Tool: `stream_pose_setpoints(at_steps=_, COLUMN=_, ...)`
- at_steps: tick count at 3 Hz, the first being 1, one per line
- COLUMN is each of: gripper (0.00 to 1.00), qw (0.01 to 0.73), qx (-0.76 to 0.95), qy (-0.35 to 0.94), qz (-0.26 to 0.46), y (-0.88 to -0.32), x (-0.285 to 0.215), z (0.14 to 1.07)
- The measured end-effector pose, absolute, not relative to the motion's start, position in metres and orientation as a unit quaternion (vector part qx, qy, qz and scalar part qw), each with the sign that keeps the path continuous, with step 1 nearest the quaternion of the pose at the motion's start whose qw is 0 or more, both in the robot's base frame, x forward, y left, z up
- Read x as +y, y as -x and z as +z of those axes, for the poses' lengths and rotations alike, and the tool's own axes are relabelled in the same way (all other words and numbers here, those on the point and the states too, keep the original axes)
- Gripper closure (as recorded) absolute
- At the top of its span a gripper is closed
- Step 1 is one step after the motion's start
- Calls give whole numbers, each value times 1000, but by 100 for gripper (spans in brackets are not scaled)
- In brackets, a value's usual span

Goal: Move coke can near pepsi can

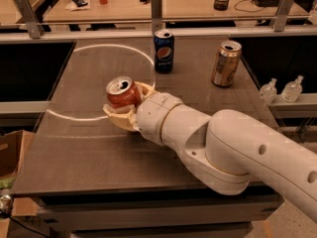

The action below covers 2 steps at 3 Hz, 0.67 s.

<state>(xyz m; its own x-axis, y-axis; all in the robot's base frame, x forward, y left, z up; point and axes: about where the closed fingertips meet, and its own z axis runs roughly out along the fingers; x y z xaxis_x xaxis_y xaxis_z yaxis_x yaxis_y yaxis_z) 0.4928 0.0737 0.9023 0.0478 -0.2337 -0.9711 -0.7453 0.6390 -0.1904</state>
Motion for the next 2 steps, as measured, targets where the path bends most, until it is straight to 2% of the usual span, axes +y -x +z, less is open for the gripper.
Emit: stream_pose_setpoints(at_steps=2, gripper=100, qw=646, qx=695, qy=310, qz=63, y=-505, x=-23, z=924)
